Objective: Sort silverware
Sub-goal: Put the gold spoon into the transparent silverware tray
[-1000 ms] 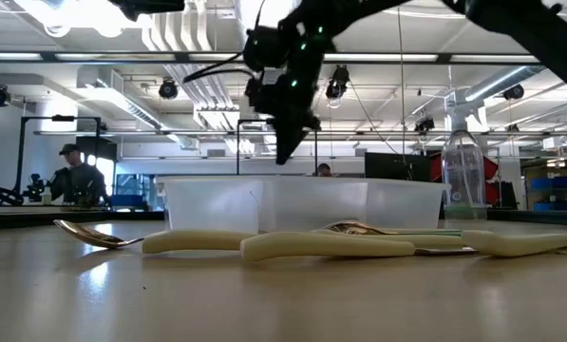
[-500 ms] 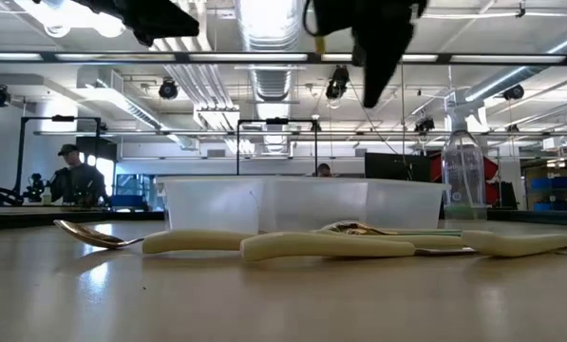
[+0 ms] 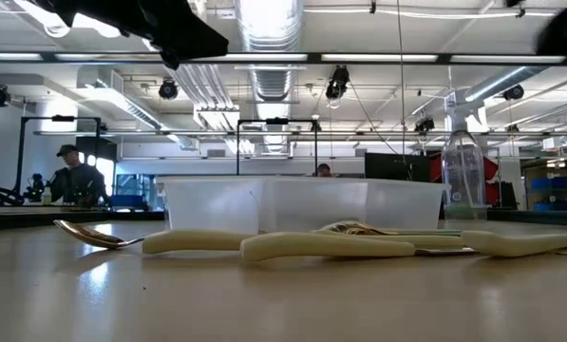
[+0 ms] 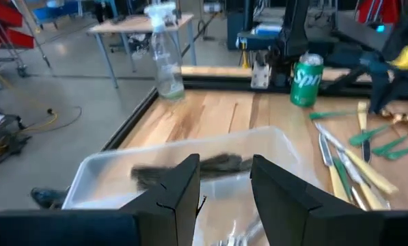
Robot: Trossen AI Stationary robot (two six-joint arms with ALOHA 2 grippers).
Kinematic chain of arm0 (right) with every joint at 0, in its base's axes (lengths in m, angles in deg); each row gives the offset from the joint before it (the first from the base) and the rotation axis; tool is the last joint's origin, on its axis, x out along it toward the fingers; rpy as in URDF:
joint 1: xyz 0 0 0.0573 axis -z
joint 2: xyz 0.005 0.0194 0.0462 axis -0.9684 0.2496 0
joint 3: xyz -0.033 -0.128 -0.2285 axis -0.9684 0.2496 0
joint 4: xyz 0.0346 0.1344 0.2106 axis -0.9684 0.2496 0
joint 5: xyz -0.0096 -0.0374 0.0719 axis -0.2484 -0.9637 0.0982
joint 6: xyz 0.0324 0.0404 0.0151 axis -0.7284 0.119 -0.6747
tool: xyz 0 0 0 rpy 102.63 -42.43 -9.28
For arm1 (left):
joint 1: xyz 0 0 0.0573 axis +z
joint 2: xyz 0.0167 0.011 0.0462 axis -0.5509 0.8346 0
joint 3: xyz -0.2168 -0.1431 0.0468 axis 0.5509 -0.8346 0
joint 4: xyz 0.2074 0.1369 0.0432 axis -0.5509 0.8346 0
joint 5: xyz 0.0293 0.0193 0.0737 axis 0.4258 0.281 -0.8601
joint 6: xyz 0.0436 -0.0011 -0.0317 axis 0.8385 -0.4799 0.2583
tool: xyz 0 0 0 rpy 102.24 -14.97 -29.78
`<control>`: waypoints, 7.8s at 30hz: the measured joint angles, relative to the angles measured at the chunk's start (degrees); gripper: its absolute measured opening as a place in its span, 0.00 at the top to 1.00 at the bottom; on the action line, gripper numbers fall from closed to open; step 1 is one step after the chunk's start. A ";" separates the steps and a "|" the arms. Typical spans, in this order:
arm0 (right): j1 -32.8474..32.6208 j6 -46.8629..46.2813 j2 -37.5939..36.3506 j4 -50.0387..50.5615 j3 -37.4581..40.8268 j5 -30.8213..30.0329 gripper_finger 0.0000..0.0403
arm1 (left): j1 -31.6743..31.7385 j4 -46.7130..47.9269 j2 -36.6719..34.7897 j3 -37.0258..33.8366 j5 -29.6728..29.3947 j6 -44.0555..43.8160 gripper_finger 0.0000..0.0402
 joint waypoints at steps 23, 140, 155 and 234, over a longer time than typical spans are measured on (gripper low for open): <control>-15.30 -36.30 5.20 -14.00 11.38 16.84 0.63 | 0.00 -17.60 11.38 0.43 1.16 2.11 0.70; 32.26 82.36 -7.51 -59.74 4.77 -23.38 0.75 | 9.28 -10.62 7.69 -3.65 14.43 -9.18 1.00; 33.32 78.07 -8.66 -55.99 -1.19 -27.80 0.56 | 9.38 4.92 2.99 -3.68 -0.70 -2.36 1.00; 43.94 -17.46 14.33 -67.99 5.54 -31.84 1.00 | 9.33 -5.13 -1.77 -9.00 -15.89 4.58 0.87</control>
